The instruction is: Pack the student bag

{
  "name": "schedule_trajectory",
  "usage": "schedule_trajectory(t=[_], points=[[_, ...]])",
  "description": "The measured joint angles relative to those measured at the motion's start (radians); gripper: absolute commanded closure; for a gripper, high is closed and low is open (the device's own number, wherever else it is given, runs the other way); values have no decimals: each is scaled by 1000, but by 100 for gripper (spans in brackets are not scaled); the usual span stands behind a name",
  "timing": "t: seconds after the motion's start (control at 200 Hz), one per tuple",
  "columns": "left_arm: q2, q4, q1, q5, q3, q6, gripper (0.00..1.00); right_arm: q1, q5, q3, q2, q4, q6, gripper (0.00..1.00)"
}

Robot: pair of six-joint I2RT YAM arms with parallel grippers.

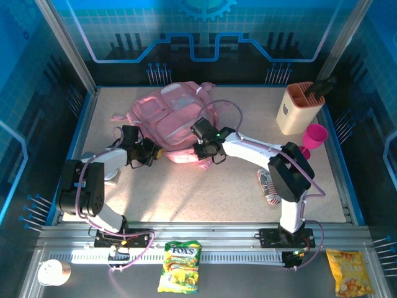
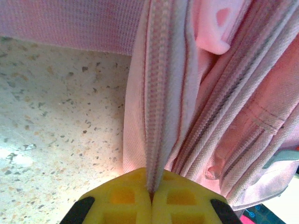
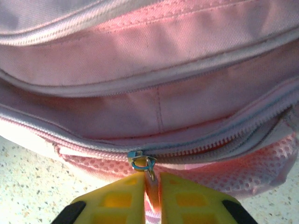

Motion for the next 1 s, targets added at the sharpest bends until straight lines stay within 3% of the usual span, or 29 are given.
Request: schedule_trajectory(t=[0.17, 0.51, 0.715, 1.001], points=[[2, 0, 6, 0, 0, 1, 98, 0, -4, 18, 32, -7, -10, 75], [2, -1, 6, 0, 0, 4, 98, 0, -4, 51, 55, -13, -11, 76], [2, -2, 6, -1, 1, 5, 98, 0, -16, 63, 74, -16, -8, 92], [2, -9, 6, 0, 9, 13, 99, -2, 84, -2, 9, -18, 0, 99]])
